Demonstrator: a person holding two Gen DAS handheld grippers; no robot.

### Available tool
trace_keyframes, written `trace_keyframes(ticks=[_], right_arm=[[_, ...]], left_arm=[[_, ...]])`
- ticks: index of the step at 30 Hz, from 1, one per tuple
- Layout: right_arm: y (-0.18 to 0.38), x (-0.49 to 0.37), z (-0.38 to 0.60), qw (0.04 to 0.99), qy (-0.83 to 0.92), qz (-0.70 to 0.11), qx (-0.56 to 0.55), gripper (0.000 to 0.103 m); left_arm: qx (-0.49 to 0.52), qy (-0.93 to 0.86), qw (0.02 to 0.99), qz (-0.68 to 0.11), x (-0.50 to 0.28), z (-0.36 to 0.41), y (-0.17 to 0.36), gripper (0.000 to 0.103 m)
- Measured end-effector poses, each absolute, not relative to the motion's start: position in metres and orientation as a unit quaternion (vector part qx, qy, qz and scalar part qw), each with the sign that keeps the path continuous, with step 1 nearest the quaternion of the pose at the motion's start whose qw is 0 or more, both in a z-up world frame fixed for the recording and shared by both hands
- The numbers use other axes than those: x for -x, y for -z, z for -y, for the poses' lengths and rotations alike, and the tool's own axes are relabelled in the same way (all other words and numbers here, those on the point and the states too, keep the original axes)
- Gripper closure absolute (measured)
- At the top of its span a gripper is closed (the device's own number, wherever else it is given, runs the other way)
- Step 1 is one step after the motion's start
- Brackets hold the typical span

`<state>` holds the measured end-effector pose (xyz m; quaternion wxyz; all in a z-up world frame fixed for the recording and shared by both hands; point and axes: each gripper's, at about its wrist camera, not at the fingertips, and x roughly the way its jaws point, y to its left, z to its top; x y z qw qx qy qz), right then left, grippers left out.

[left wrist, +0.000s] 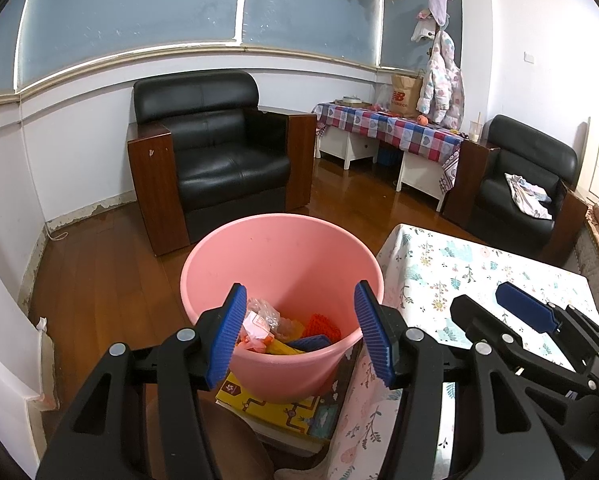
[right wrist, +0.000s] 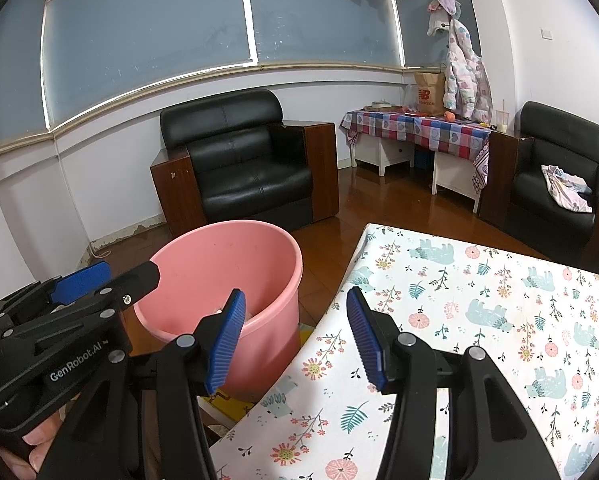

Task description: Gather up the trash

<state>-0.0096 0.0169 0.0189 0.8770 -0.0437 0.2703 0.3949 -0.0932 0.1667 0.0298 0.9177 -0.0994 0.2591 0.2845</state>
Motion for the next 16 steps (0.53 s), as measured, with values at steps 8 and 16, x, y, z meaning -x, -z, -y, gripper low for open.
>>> trace_keyframes(ticks=[8,16], right_arm=[[-0.0175,0.0099,-0.0169,0.877,-0.395,-0.272,0.044,0.051],[-0.0149,0.0112,-0.0150,0.876,-0.395,-0.272,0.044,0.051]], left_arm=[[0.095,-0.287,0.918,-0.256,0.0930,-0.1601,-0.0241,0.046],[0.096,-0.285,0.917,-0.262,0.0921,-0.1615,-0.0230,0.046]])
